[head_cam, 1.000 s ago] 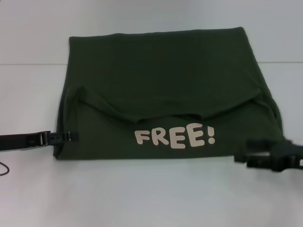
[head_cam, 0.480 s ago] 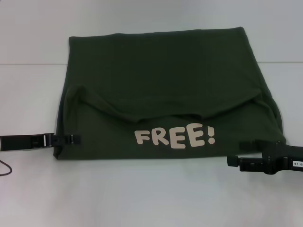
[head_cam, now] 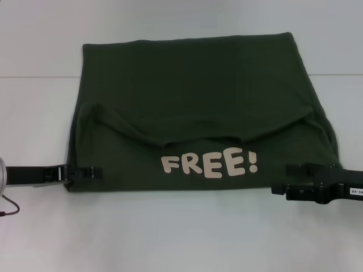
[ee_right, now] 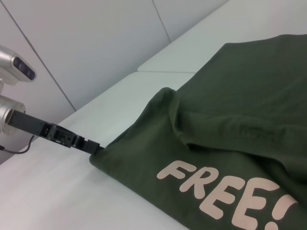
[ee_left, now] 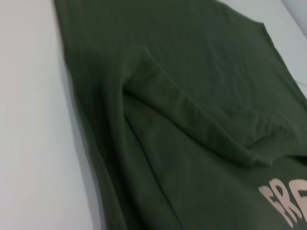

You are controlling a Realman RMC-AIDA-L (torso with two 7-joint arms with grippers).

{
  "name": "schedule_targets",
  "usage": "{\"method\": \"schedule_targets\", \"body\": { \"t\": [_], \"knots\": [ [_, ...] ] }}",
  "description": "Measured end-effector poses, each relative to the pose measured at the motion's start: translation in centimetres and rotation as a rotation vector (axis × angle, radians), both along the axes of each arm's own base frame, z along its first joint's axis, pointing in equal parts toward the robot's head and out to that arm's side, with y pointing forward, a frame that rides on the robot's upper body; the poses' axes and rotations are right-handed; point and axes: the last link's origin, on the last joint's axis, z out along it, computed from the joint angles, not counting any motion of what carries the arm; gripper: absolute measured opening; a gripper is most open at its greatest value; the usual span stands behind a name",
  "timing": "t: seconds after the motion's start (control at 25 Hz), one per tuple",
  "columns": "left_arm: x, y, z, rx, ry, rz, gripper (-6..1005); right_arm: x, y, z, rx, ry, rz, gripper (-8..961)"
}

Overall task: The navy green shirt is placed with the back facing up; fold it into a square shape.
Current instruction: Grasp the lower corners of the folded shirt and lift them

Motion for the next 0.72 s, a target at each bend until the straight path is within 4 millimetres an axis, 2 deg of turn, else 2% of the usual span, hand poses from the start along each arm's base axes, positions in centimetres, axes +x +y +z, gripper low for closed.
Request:
{"method": "schedule_targets", "body": {
  "t": [0.56,0.72],
  "knots": [
    [0.34,-0.01,-0.20,-0.016,-0.004,-0.005,875,-0.09,0.07,0.00,-0.001,0.001,0.000,915],
    [0.25,0.11,0.05,-0.009,0.001,-0.001,760,-0.13,0.03,0.00,-0.004,0.005,0.001,915]
  ]
}}
